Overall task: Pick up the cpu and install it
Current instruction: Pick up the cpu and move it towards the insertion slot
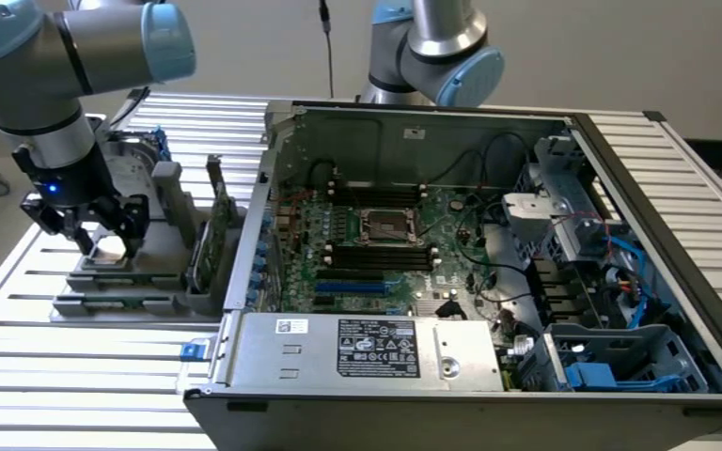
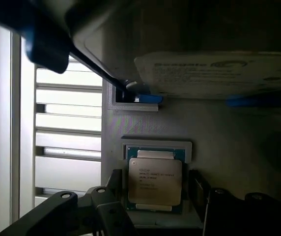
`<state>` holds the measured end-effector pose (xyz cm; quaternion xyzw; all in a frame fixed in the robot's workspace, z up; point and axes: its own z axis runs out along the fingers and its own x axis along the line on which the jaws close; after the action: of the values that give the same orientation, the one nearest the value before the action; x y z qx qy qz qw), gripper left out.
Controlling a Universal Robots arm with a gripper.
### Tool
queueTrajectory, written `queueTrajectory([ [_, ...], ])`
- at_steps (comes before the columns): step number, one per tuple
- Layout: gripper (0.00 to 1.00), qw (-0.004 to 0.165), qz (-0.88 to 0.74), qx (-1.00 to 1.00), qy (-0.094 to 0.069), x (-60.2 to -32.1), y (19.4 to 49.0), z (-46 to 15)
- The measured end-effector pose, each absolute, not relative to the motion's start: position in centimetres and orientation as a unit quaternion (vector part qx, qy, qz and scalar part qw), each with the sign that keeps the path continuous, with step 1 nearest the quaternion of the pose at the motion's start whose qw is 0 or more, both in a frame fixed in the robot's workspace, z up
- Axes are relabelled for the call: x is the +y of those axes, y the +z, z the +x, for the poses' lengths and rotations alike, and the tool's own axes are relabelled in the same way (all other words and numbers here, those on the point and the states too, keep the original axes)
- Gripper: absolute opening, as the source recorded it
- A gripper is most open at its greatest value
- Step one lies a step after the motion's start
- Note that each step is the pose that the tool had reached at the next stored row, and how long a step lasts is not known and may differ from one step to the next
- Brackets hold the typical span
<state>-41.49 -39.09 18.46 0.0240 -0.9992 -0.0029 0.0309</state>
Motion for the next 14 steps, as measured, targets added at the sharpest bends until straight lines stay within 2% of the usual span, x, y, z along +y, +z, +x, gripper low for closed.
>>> queueTrajectory([
  [6,0.65,0.029,0.018,-0.999,-0.004,-39.08,18.47,-41.49],
  [8,0.63,0.029,0.017,-0.999,-0.004,-39.08,18.47,-41.50],
  [9,0.56,0.029,0.016,-0.999,-0.004,-39.08,18.47,-41.50],
  [14,0.56,0.028,0.014,-0.999,-0.005,-39.08,18.47,-41.49],
])
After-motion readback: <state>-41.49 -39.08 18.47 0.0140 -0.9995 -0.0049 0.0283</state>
